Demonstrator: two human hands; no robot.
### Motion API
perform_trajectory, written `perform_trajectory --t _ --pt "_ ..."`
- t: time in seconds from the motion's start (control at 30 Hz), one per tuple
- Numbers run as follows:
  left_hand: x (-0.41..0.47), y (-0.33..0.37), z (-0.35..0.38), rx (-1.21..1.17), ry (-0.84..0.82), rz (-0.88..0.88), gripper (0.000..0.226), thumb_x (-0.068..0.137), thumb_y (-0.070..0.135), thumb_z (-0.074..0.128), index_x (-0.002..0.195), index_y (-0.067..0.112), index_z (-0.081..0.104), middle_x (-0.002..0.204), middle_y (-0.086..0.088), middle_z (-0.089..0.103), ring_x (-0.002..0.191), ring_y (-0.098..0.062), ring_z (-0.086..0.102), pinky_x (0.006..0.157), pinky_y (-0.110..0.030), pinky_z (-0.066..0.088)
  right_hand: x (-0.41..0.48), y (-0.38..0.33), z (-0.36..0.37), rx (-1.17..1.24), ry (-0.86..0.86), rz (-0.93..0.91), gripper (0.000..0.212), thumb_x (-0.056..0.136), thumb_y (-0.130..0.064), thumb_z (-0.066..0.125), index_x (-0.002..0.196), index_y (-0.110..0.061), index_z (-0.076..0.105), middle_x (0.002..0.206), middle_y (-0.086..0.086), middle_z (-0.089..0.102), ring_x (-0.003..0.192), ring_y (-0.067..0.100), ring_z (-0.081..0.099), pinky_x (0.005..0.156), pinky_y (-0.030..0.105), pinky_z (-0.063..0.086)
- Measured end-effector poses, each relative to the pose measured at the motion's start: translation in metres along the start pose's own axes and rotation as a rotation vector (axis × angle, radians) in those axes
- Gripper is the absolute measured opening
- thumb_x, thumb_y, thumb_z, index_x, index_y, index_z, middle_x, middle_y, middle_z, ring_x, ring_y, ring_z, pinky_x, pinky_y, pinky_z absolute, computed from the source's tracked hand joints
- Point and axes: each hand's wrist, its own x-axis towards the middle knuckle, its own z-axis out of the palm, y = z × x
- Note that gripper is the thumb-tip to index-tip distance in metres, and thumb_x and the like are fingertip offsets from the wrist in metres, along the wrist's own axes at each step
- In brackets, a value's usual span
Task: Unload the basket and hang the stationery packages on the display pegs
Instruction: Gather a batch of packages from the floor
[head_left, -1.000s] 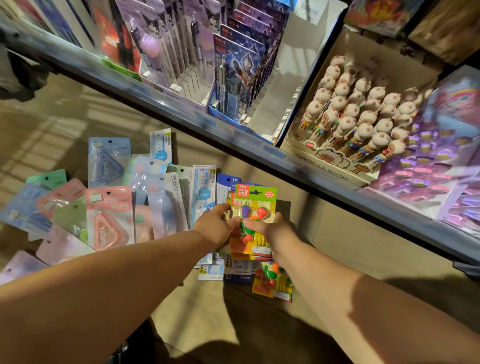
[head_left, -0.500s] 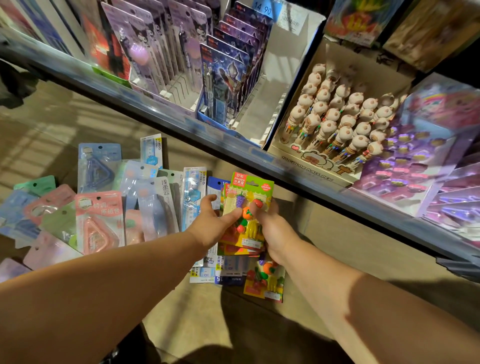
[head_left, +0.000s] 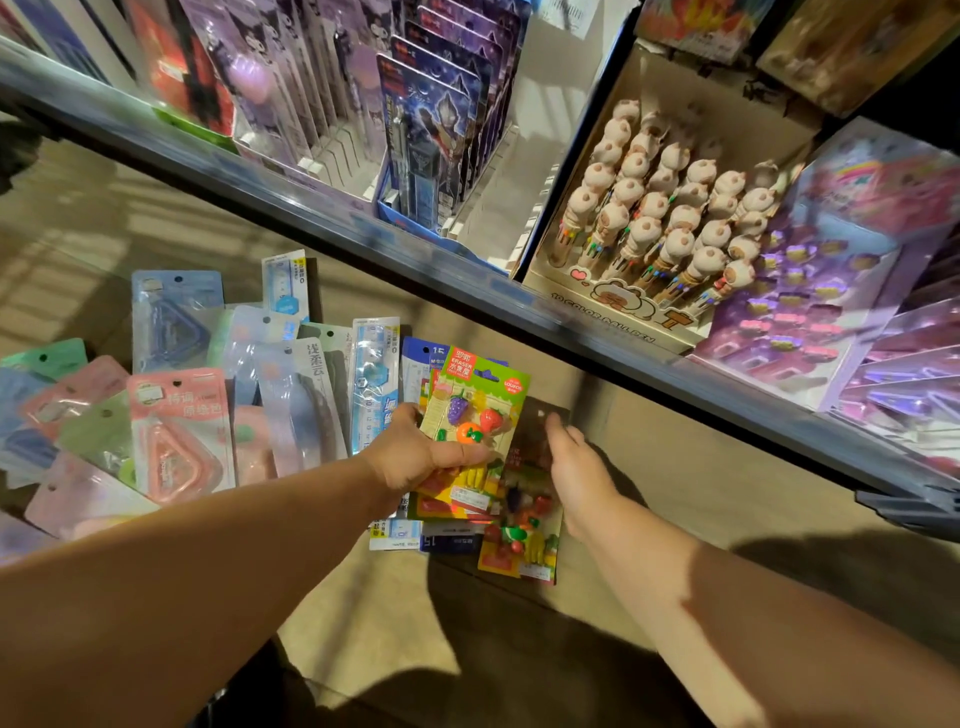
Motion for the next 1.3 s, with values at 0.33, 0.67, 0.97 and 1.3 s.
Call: perform_trajectory --t 0.33,0.67,0.97,1.3 --pt "0.003 -0.021 -0.006 0.169 0.090 -0.005 0.085 0.058 0.014 0.093 0.122 0.018 0.037 0.111 -0.005 0.063 0.100 -0.027 0.066 0.090 -0.048 0.055 -0.019 0.041 0.002 -0.585 0.213 0.018 0.093 0.068 -0.036 0.087 0.140 -0.020 0.030 0.140 0.012 0.036 0.128 0.033 0.043 0.091 0.040 0.047" --pt "0.003 -0.013 -0.006 0.152 0.089 -0.004 0.079 0.063 0.014 0.091 0.121 0.018 0.037 0.110 -0.004 0.063 0.099 -0.025 0.065 0.089 -0.045 0.054 -0.018 0.032 -0.005 -0.385 0.202 -0.018 0.075 0.071 -0.029 0.086 0.125 -0.015 0.036 0.115 0.008 0.060 0.107 0.032 0.060 0.075 0.032 0.044" --pt "-0.008 0.040 -0.007 0.068 0.033 0.104 0.069 0.071 0.001 0.084 0.123 0.011 0.039 0.089 -0.009 0.064 0.059 -0.015 0.067 0.048 -0.028 0.054 -0.033 -0.015 -0.040 -0.004 0.133 -0.306 0.061 0.066 -0.013 0.089 0.111 -0.017 0.046 0.105 0.004 0.063 0.095 0.022 0.060 0.079 0.030 0.045" --pt "-0.095 0.163 -0.010 0.074 0.026 0.375 0.066 0.066 0.001 0.085 0.119 0.006 0.045 0.076 0.001 0.065 0.053 -0.008 0.065 0.041 -0.020 0.047 -0.110 -0.120 -0.059 0.164 0.043 -0.689 0.042 0.072 -0.008 0.084 0.099 -0.025 0.057 0.098 -0.005 0.070 0.093 0.013 0.067 0.074 0.026 0.052"
